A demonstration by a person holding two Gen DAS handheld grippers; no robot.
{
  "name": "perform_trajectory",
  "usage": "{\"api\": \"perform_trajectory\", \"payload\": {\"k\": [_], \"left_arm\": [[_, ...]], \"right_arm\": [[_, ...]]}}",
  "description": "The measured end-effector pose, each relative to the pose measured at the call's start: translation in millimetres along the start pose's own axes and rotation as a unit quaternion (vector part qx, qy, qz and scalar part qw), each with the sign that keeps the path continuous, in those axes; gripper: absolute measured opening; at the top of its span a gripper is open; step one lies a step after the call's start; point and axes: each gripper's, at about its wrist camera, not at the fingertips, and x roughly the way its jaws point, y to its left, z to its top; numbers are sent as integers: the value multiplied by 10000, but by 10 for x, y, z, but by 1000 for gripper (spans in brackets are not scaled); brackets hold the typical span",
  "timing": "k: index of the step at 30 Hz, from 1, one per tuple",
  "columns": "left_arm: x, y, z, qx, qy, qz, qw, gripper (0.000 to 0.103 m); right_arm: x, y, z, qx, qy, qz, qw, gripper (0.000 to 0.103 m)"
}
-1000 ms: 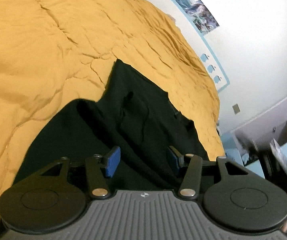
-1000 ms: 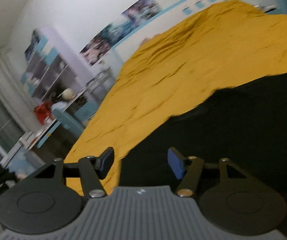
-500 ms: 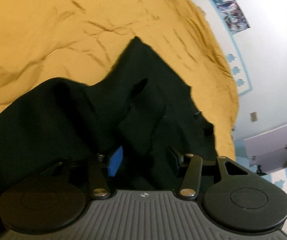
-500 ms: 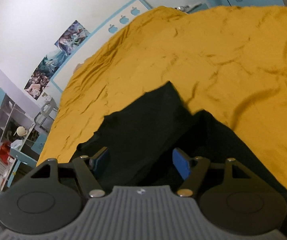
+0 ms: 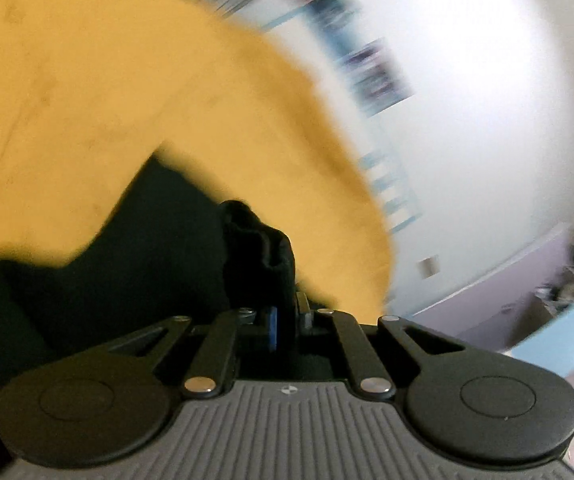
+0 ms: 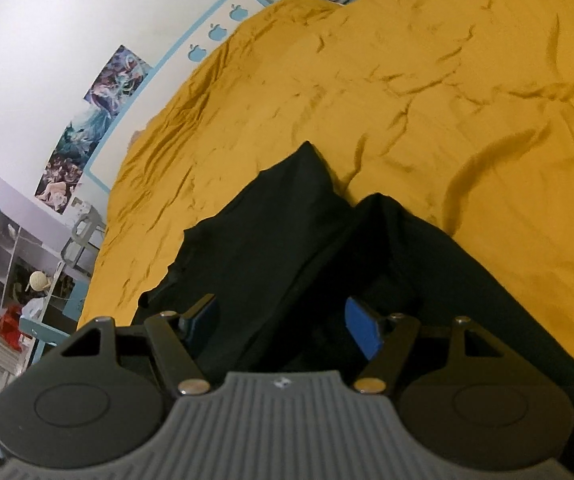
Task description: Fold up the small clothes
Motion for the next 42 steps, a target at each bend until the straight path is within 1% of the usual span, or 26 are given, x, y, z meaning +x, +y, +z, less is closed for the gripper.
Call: {"api": "perform_trajectory", "payload": {"k": [1,3,4,5,9,11,14,16,17,18,19,21,22,25,26,27,29,31,32,34,35,37,38,40,41,42], "left_arm": [[-105,-57,9,165,-110,-15,9998,7],[-193,-13,-7,222,1,141,9997,7],[-192,61,-32,161,82,266,9995,7],[-180,173,-71,97,194,502,9985,7],[-85,613,-241,-431,597,1109,9911,7],[-86,724,-290,-540,634,1115,9903,7],[-82,695,-265,-524,654,1090,9905,7],[-47,676,-233,-489,679,1100,9904,7],[-51,680,-230,-484,698,1095,9904,7],[-54,694,-209,-498,694,1074,9905,7],[-50,651,-205,-520,679,1038,9909,8],[-75,579,-196,-466,575,909,9931,8],[-81,542,-210,-379,557,985,9929,8],[-5,586,-256,-371,872,1352,9863,8],[-14,598,-255,-391,881,1331,9864,8],[-33,581,-241,-374,896,1333,9863,9],[-98,486,-204,-208,948,1482,9842,14],[-237,371,-176,41,900,1701,9813,16],[-324,310,-158,170,812,1765,9808,15],[-468,192,-117,358,560,1786,9817,15],[-518,122,-91,446,408,1718,9833,15],[-453,-1,-47,591,367,1361,9882,17],[-381,-48,-39,651,420,1216,9895,18],[-161,-120,-44,742,586,970,9908,19],[-21,-127,-63,793,711,893,9903,21],[97,-109,-89,806,820,906,9892,21]], "right_arm": [[3,-2,7,27,13,19,10000,67],[4,7,15,23,-25,59,10000,67],[11,14,20,15,-57,63,10000,67],[20,18,28,40,-98,67,9999,67],[66,-27,69,552,-112,199,9982,67],[109,-36,92,663,-116,157,9976,67],[240,-71,137,785,-71,-55,9969,67],[327,-120,165,932,-93,-117,9955,63],[376,-152,185,1011,-128,-131,9947,56],[429,-201,232,1149,-147,-254,9929,23],[429,-201,232,1149,-147,-254,9929,1],[388,-254,266,1388,-196,-199,9899,1],[326,-263,265,1463,-297,-181,9886,0],[344,-331,225,1488,-260,-619,9866,1],[399,-363,215,1386,-190,-763,9872,1],[407,-389,206,1368,-181,-754,9876,2],[348,-371,220,1345,-180,-720,9881,17],[202,-302,241,1277,-290,-798,9882,32],[97,-247,259,1175,-388,-829,9888,34],[-49,-140,286,877,-604,-696,9919,37],[-120,-60,285,610,-732,-582,9937,38],[-158,106,287,177,-836,-393,9956,44],[-134,212,272,-121,-787,-167,9967,44],[-30,382,226,-441,-583,93,9973,44],[53,451,191,-589,-406,218,9972,44],[150,504,132,-722,-274,213,9968,44]]}}
